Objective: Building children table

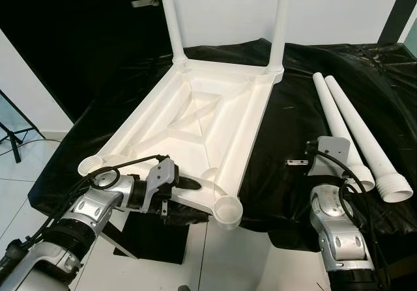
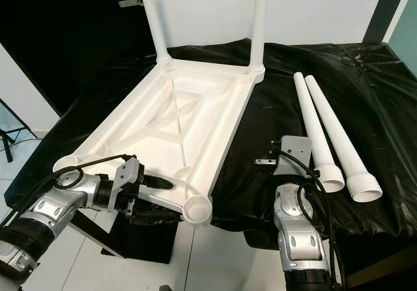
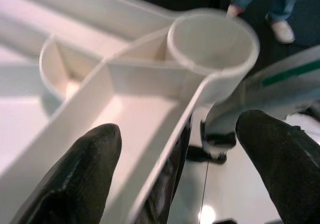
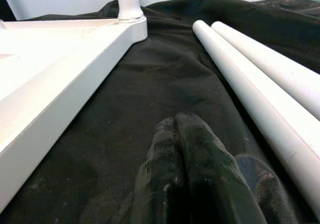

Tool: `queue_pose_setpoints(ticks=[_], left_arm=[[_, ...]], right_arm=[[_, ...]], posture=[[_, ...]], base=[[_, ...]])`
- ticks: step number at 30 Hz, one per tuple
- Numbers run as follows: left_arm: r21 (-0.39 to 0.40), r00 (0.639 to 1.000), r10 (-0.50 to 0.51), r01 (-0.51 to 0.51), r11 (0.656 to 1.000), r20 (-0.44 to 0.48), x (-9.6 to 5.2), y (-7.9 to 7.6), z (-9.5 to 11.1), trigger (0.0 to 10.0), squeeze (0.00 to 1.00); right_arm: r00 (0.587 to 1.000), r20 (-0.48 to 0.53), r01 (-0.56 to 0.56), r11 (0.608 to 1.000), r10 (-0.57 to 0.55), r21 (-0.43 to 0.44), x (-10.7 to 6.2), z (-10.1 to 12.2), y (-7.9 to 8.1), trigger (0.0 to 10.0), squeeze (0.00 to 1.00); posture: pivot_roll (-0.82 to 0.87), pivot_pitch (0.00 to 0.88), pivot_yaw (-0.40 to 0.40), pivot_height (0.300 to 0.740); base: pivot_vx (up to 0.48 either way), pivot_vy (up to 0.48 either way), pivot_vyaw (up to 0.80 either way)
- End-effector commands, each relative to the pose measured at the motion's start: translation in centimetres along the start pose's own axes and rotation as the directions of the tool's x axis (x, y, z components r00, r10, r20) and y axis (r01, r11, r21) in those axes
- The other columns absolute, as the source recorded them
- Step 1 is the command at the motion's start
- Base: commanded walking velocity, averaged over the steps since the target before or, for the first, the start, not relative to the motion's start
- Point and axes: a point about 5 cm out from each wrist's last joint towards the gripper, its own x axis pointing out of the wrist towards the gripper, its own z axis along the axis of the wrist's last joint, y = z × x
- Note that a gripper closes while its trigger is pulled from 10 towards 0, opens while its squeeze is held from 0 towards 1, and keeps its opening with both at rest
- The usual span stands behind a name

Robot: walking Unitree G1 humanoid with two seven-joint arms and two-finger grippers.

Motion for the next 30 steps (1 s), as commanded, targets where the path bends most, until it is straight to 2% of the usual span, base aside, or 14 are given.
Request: queue_pose_setpoints(ticks=[1, 2, 4, 7, 8, 9, 12, 13, 16, 18, 23, 27, 29, 30], left_arm=[[0.013, 0.992, -0.124, 0.124, 0.992, -0.031, -0.4, -0.5, -0.1, 10.0, 0.00], [0.020, 0.991, -0.118, 0.119, 0.993, -0.061, -0.5, -0.4, -0.4, 10.0, 0.00], [0.020, 0.991, -0.118, 0.119, 0.993, -0.061, -0.5, -0.4, -0.4, 10.0, 0.00], [0.065, 0.990, -0.079, 0.087, 0.994, -0.115, 0.2, 0.0, -1.0, 10.0, 0.00], [0.095, 0.992, -0.056, 0.067, 0.993, -0.111, 0.9, 0.2, -0.9, 7.8, 0.00], [0.115, 0.995, -0.041, 0.052, 0.992, -0.096, 1.5, 0.4, -0.7, 4.0, 0.00], [0.126, 0.997, -0.029, 0.038, 0.991, -0.076, 1.8, 0.6, -0.5, 3.5, 0.00], [0.139, 0.999, -0.018, 0.024, 0.990, -0.045, 2.3, 0.7, -0.2, 0.0, 0.00], [0.153, 1.000, -0.002, 0.004, 0.988, -0.016, 2.8, 0.9, 0.2, 0.0, 0.00], [0.174, 0.999, 0.030, -0.037, 0.984, 0.044, 3.8, 1.4, 0.9, 0.0, 0.00], [0.176, 0.995, 0.044, -0.060, 0.983, 0.093, 4.5, 1.6, 1.6, 0.0, 0.00], [0.186, 0.978, 0.096, -0.131, 0.974, 0.185, 6.4, 2.4, 3.1, 0.0, 0.00], [0.186, 0.976, 0.097, -0.134, 0.973, 0.194, 6.7, 2.5, 3.3, 0.3, 0.00], [0.183, 0.974, 0.096, -0.134, 0.974, 0.205, 7.0, 2.5, 3.5, 0.8, 0.00]], right_arm=[[1.000, -0.018, 0.002, 1.000, -0.002, 0.009, 0.0, -0.3, 0.1, 10.0, 0.00], [1.000, -0.017, 0.001, 1.000, -0.001, 0.012, 0.1, -0.3, 0.1, 10.0, 0.00], [1.000, -0.017, 0.001, 1.000, -0.001, 0.012, 0.1, -0.3, 0.1, 10.0, 0.00], [1.000, -0.015, 0.000, 1.000, 0.000, 0.016, 0.1, -0.2, 0.2, 10.0, 0.00], [1.000, -0.014, 0.001, 1.000, -0.001, 0.019, 0.2, -0.1, 0.2, 10.0, 0.00], [1.000, -0.012, 0.002, 1.000, -0.002, 0.022, 0.2, -0.1, 0.2, 10.0, 0.00], [1.000, -0.012, 0.003, 1.000, -0.003, 0.023, 0.2, 0.0, 0.2, 10.0, 0.00], [1.000, -0.011, 0.004, 1.000, -0.004, 0.025, 0.2, 0.0, 0.1, 10.0, 0.00], [1.000, -0.010, 0.005, 1.000, -0.005, 0.026, 0.2, 0.0, 0.1, 10.0, 0.00], [1.000, -0.009, 0.007, 1.000, -0.007, 0.029, 0.2, 0.1, 0.1, 10.0, 0.00], [1.000, -0.007, 0.009, 0.999, -0.009, 0.030, 0.2, 0.1, 0.0, 10.0, 0.00], [1.000, 0.018, 0.010, 0.999, -0.011, 0.041, 0.2, 1.1, 0.0, 10.0, 0.00], [1.000, 0.025, 0.009, 0.999, -0.010, 0.044, 0.2, 1.3, 0.0, 10.0, 0.00], [0.999, 0.033, 0.008, 0.999, -0.010, 0.046, 0.2, 1.6, 0.1, 10.0, 0.00]], posture=[[-0.14, 0.000, 0.076, 0.740], [-0.14, 0.000, 0.075, 0.740], [-0.14, 0.000, 0.075, 0.740], [-0.15, 0.000, 0.076, 0.740], [-0.15, 0.000, 0.077, 0.740], [-0.15, 0.000, 0.077, 0.740], [-0.15, 0.000, 0.078, 0.740], [-0.15, 0.000, 0.078, 0.740], [-0.15, 0.000, 0.079, 0.740], [-0.16, 0.000, 0.081, 0.740], [-0.16, 0.000, 0.080, 0.740], [-0.17, 0.000, 0.082, 0.740], [-0.17, 0.000, 0.083, 0.740], [-0.17, 0.000, 0.084, 0.740]], base=[[0.000, 0.000, 0.00], [0.000, 0.000, 0.00], [0.000, 0.000, 0.00], [0.000, 0.000, 0.00], [0.000, 0.000, 0.00], [0.000, 0.000, 0.00], [0.000, 0.000, 0.00], [0.000, 0.000, 0.00], [0.000, 0.000, 0.00], [0.000, 0.000, 0.00], [0.000, 0.000, 0.00], [0.000, 0.000, 0.00], [0.000, 0.000, 0.00], [0.000, 0.000, 0.00]])
